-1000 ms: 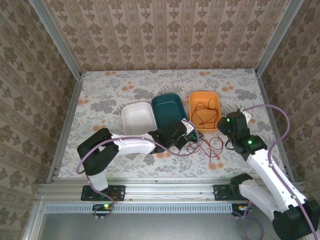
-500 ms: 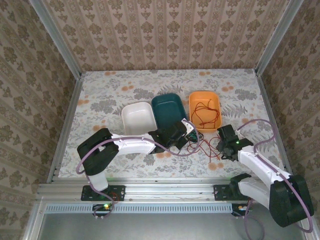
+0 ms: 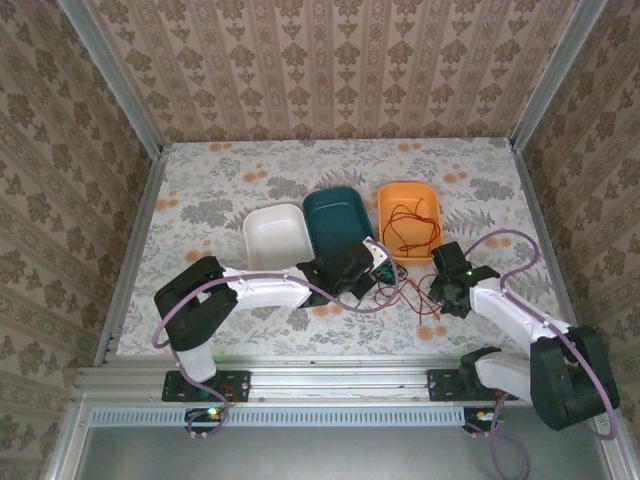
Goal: Untangle the cables
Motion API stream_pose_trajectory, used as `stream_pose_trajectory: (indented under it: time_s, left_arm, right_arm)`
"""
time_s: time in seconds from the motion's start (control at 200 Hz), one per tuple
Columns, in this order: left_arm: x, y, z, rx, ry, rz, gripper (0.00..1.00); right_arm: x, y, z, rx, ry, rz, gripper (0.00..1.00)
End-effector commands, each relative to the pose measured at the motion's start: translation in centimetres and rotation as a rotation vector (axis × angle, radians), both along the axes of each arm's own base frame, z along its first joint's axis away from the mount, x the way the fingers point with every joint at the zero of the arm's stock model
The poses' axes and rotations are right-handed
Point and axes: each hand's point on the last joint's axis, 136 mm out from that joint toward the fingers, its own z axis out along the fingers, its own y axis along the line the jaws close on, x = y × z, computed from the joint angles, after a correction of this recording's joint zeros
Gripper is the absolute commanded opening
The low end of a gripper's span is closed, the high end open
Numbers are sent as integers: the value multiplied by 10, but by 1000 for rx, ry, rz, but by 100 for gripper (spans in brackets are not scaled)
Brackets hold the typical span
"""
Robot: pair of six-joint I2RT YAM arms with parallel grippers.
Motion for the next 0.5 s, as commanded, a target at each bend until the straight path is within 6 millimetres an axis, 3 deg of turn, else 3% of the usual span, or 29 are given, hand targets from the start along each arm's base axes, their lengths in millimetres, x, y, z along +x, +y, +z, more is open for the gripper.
stream_pose_trajectory:
  time_s: [0.0,0.17,0.325,0.405,0.495]
  left_arm:
    - [5,2,3,-9,0,24,0]
    - [5,3,2,-7,0,26,0]
    - [6,3,3,-8,-1,28,0]
    - [6,2,3,-8,0,26,0]
    - [5,1,3,-6,3,21,0]
  right_arm:
    - [-11,9,-6,33,93,87,31]
    - [-12,9,-8,36,117,95,29]
    - [-11,6,-4,24,107,77,3]
    - [-4,0,11,8,52,44,0]
    - [8,-15,44,-62,-61,-4,0]
